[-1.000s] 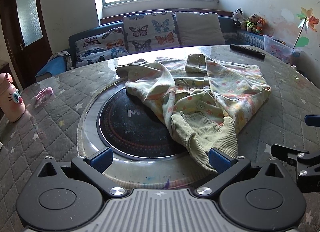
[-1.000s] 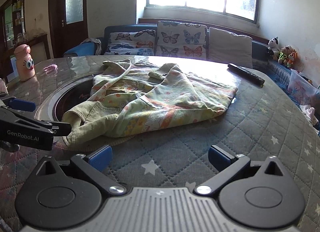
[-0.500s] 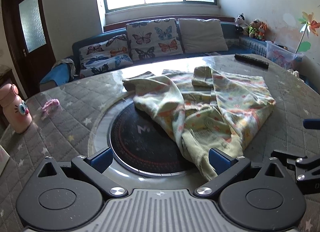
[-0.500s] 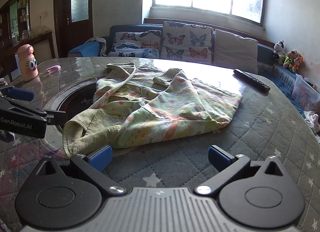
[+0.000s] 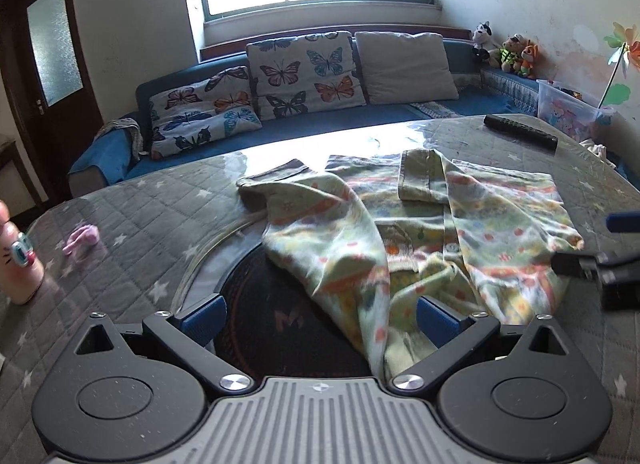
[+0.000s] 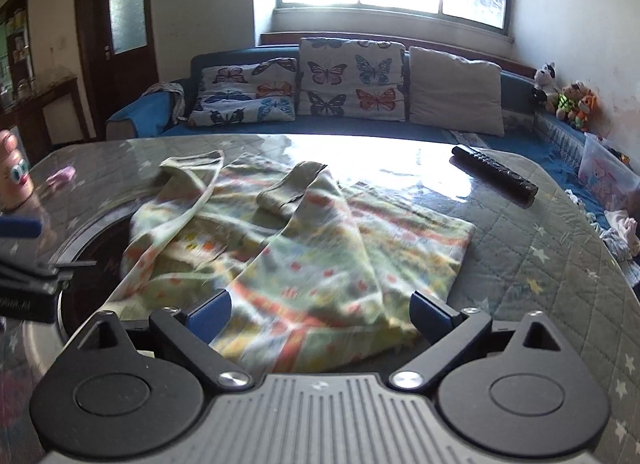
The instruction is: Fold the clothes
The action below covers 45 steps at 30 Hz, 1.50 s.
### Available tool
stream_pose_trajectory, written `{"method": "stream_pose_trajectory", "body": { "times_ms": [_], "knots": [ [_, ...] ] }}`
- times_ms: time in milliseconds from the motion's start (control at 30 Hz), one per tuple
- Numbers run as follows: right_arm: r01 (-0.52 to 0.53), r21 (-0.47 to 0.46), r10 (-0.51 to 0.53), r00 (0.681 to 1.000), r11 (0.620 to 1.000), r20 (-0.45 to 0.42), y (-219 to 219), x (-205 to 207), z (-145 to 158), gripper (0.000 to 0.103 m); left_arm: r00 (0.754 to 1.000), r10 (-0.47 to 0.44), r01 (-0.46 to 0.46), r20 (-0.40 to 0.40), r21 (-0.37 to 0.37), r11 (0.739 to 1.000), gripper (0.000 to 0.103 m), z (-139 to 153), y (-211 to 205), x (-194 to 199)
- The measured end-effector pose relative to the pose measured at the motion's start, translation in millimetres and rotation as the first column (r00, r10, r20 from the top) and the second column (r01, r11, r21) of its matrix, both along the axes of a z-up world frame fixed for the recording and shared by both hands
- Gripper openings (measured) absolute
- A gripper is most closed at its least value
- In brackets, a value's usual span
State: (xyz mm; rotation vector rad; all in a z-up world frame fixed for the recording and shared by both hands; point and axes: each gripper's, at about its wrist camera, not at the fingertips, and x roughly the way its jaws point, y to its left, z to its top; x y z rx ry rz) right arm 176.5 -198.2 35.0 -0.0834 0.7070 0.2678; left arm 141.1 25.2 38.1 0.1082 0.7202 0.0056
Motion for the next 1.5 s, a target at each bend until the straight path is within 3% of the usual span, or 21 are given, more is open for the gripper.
{"method": "stream_pose_trajectory", "body": {
  "times_ms": [300, 500, 567, 700, 733, 833, 933, 1333, 1400, 1500],
  "knots": [
    [0.057, 0.077, -0.051, 0.996, 0.995, -0.078, -6.3, 87.7, -16.0, 0.077, 0.998, -0.063, 0.063, -0.024, -0.003, 0.998, 0.091, -9.2, -10.5, 65.0],
    [0.033, 0.047, -0.028, 0.994, 0.998, -0.103, 9.4, 133.0, -34.2, 0.070, 0.994, -0.082, 0.084, -0.077, 0.026, 0.996, 0.085, -25.4, -15.7, 103.4],
    [0.037, 0.052, -0.030, 0.991, 0.998, -0.129, 10.1, 144.8, -42.0, 0.066, 0.991, -0.083, 0.086, -0.102, 0.024, 0.996, 0.077, -31.1, -14.3, 112.8],
    [0.041, 0.066, -0.031, 0.989, 0.997, -0.147, 9.2, 154.1, -50.3, 0.056, 0.982, -0.098, 0.098, -0.159, -0.009, 0.995, 0.039, -40.1, -8.5, 122.5],
    [0.039, 0.069, -0.028, 0.989, 0.997, -0.146, 9.2, 153.4, -49.9, 0.046, 0.981, -0.100, 0.098, -0.165, -0.016, 0.995, 0.028, -41.7, -6.8, 122.6],
    [0.031, 0.101, -0.016, 0.988, 0.994, -0.152, 8.1, 149.4, -46.2, 0.016, 0.983, -0.094, 0.093, -0.161, -0.015, 0.996, 0.012, -43.3, -3.5, 119.6],
    [0.028, 0.078, -0.018, 0.992, 0.997, -0.124, 9.6, 142.4, -41.6, 0.005, 0.987, -0.086, 0.083, -0.139, -0.026, 0.996, 0.005, -39.2, 2.4, 112.4],
    [0.077, 0.069, -0.074, 0.996, 0.995, -0.040, -39.1, 90.4, -8.1, 0.001, 0.996, 0.056, -0.059, -0.069, -0.048, 0.997, 0.002, -19.5, 55.5, 64.9],
    [0.053, 0.077, -0.050, 0.998, 0.996, -0.050, -39.5, 89.3, -8.8, 0.005, 0.995, 0.076, -0.080, -0.066, -0.062, 0.995, 0.002, -18.1, 64.7, 51.9],
    [0.020, 0.085, -0.014, 0.997, 0.996, -0.072, -30.1, 95.6, -17.8, 0.022, 0.993, 0.103, -0.108, -0.064, -0.082, 0.991, 0.002, -16.8, 77.5, 31.6]
  ]
}}
